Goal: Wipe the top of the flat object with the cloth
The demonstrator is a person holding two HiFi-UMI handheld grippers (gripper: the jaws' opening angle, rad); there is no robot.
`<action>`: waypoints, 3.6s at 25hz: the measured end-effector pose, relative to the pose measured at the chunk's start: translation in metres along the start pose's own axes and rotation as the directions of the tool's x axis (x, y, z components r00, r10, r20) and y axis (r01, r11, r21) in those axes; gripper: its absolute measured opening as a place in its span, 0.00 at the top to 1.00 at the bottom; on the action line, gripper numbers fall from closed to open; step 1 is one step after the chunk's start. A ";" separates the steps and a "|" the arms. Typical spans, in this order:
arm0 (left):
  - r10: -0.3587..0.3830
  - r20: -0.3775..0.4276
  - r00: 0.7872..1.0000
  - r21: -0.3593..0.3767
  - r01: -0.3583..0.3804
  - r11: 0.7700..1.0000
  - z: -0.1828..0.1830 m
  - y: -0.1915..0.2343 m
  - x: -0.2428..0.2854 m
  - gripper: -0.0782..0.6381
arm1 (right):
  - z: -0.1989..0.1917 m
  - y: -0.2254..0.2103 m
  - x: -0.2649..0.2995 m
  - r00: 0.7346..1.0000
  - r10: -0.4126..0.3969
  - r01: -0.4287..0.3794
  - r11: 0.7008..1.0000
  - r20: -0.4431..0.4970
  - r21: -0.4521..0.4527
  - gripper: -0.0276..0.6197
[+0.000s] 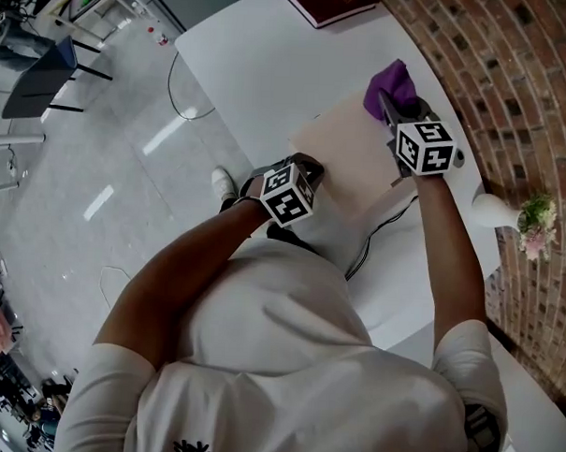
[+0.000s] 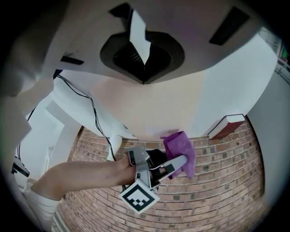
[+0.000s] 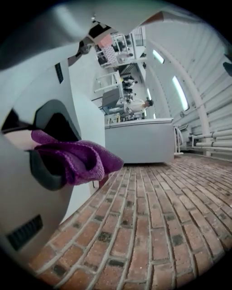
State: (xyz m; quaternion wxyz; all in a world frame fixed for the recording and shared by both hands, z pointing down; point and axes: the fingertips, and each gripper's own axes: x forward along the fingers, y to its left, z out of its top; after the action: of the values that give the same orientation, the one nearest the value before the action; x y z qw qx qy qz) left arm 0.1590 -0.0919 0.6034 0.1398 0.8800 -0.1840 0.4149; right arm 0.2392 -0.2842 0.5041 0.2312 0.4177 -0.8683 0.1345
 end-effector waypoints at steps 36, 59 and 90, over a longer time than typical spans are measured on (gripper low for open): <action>0.008 -0.006 1.000 0.023 -0.008 1.000 0.000 -0.001 0.001 0.86 | -0.062 -0.009 0.007 0.993 -0.003 0.001 1.000 -0.119 -0.016 0.84; 0.002 0.002 1.000 0.017 -0.002 1.000 0.001 0.000 0.000 0.86 | -0.029 -0.043 -0.032 0.996 -0.094 0.094 0.994 0.008 0.064 0.84; 0.010 -0.012 1.000 0.053 -0.010 0.999 0.002 -0.003 0.002 0.86 | -0.095 0.033 -0.040 0.996 0.032 -0.034 0.999 -0.088 -0.015 0.84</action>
State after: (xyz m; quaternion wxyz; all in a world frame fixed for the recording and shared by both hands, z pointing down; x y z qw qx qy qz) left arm 0.1628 -0.0906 0.6035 0.1154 0.8800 -0.1764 0.4257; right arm 0.2623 -0.1973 0.5635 0.2704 0.3952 -0.8651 0.1495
